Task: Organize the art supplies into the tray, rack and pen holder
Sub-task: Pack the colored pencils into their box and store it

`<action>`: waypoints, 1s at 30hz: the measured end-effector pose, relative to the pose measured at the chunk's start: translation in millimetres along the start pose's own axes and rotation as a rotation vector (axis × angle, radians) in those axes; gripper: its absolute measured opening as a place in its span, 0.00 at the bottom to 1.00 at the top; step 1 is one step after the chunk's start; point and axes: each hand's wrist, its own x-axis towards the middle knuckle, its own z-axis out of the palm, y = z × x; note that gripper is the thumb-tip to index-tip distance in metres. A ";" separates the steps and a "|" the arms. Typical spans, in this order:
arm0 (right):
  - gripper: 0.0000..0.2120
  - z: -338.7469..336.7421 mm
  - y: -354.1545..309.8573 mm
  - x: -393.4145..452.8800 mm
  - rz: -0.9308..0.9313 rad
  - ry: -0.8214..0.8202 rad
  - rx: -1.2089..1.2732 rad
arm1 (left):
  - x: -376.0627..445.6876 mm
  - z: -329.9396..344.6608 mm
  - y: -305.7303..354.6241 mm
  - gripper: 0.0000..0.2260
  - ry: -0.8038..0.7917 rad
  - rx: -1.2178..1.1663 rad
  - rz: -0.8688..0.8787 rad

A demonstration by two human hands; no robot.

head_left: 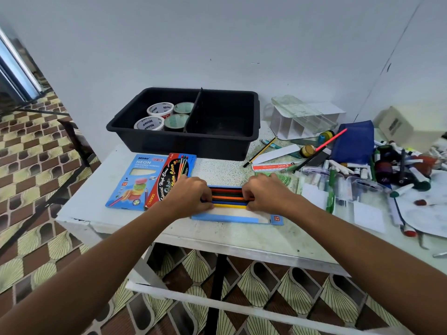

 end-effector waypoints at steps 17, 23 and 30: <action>0.02 -34.3 93.9 -29.8 0.259 0.300 0.451 | 93.3 2.4 68.8 0.12 0.062 -0.313 0.154; 0.02 -48.1 178.9 -65.5 0.385 0.377 0.482 | 167.7 13.1 126.0 0.18 0.071 -0.331 0.229; 0.07 -63.9 286.0 -62.8 0.442 0.383 0.432 | 239.1 37.9 174.1 0.24 0.077 -0.192 0.388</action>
